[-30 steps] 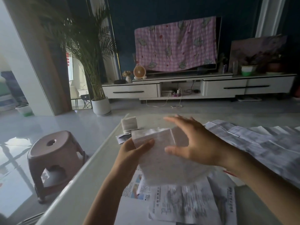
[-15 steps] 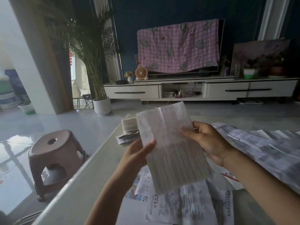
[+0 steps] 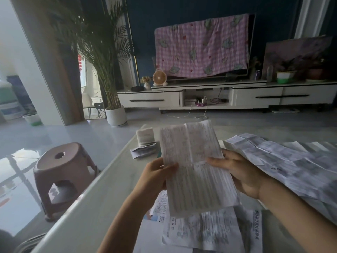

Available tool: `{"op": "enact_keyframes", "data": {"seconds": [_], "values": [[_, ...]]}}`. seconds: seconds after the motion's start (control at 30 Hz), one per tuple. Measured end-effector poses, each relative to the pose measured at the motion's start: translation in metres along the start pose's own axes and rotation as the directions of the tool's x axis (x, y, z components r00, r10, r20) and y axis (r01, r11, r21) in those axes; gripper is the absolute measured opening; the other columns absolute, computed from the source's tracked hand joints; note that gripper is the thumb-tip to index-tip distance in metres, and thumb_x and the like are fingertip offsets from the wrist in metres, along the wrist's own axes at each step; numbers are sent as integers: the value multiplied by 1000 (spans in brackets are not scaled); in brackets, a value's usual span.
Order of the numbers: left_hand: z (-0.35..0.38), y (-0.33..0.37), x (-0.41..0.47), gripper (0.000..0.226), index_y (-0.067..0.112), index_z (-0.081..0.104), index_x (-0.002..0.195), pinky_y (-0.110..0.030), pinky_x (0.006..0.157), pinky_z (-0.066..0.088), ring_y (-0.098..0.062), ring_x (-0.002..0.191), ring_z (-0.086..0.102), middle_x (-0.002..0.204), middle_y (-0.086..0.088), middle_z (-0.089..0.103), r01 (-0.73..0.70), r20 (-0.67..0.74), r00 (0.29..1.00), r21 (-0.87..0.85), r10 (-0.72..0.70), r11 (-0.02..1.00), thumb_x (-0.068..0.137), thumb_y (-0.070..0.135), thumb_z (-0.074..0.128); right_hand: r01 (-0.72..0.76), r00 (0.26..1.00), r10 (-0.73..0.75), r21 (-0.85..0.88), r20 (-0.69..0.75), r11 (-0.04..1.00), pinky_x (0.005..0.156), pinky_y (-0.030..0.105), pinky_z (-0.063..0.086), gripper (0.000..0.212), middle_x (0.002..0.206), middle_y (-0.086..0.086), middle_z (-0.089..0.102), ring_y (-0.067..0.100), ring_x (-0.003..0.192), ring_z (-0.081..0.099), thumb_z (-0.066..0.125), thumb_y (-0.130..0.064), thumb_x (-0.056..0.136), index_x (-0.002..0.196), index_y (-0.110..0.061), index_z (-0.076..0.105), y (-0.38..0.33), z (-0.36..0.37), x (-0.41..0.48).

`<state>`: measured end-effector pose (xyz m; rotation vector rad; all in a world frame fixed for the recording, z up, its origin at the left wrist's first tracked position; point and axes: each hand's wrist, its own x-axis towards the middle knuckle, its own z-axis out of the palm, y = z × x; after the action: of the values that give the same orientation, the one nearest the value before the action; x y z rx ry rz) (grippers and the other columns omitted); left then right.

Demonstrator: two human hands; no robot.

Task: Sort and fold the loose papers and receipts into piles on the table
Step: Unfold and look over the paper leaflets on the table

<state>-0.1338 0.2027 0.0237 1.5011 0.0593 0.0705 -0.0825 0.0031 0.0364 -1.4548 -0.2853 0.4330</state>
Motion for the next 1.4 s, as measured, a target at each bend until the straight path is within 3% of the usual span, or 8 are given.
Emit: {"op": "enact_keyframes", "data": {"seconds": [0.13, 0.27, 0.47, 0.67, 0.77, 0.9, 1.17, 1.4], "values": [[-3, 1, 2, 19, 1, 65, 95, -35, 70, 59, -21, 76, 68, 86, -12, 69, 31, 48, 998, -41, -29, 999, 86, -7, 51, -55, 997, 51, 66, 62, 996, 72, 29, 55, 21, 98, 10, 73, 21, 89, 70, 52, -2, 89, 104, -7, 66, 4, -6, -2], [-8, 5, 0, 41, 10, 68, 57, -25, 54, 53, -21, 67, 61, 79, -14, 66, 23, 95, 995, -3, -23, 1000, 83, -14, 47, 4, 999, -9, 95, 53, 995, 53, 19, 51, 41, 71, 4, 68, 17, 71, 62, 44, 7, 88, 61, -10, 70, 5, -9, -5], [-17, 9, 1, 64, 15, 62, 40, -47, 74, 55, -26, 77, 67, 87, 0, 74, -101, 131, 989, 249, 70, 963, 80, -24, 31, 58, 997, -63, -125, -39, 991, 66, 28, 58, 40, 94, 15, 72, 22, 85, 68, 34, 11, 90, 67, -3, 64, -7, -19, -6], [-14, 3, 1, 53, 20, 72, 56, -41, 69, 55, -24, 77, 67, 87, -4, 73, -151, 268, 961, 314, 65, 937, 82, -18, 45, 112, 940, 161, -721, 299, 684, 70, 18, 50, 32, 97, -5, 68, 6, 86, 64, 70, -38, 77, 106, -25, 62, -18, 12, -6], [-17, 2, 3, 15, 25, 72, 96, -35, 68, 55, -23, 76, 66, 91, -10, 71, -74, 227, 972, 79, 54, 994, 86, 25, 60, 131, 970, 34, -632, 242, 764, 70, 23, 55, 23, 93, 4, 72, 14, 82, 68, 74, -24, 78, 96, -10, 67, -13, 13, -4], [-11, -1, 6, 70, 13, 65, 111, -45, 80, 55, -31, 88, 66, 99, -17, 67, 110, 225, 973, -247, -53, 963, 83, 69, 34, 131, 990, -143, -341, -11, 931, 71, 24, 54, 24, 96, 8, 70, 16, 82, 67, 68, -20, 82, 99, -4, 63, 0, 9, 1], [28, -24, 3, 24, 1, 62, 103, -39, 79, 52, -24, 85, 63, 99, -18, 67, 12, -82, 997, -22, -13, 1000, 87, 18, 59, 206, 939, -304, -447, -158, 871, 60, 8, 46, 18, 97, -8, 63, 5, 86, 61, 56, -30, 90, 104, -20, 50, 30, 27, 4], [7, -23, 3, 26, 1, 67, 95, -39, 71, 57, -27, 79, 67, 92, -19, 69, 104, 88, 991, -87, -96, 991, 74, 16, 71, 114, 990, -59, -483, 128, 868, 84, 38, 55, 27, 99, 8, 71, 21, 90, 69, 67, -22, 84, 105, -11, 56, 23, 5, -2]]}}
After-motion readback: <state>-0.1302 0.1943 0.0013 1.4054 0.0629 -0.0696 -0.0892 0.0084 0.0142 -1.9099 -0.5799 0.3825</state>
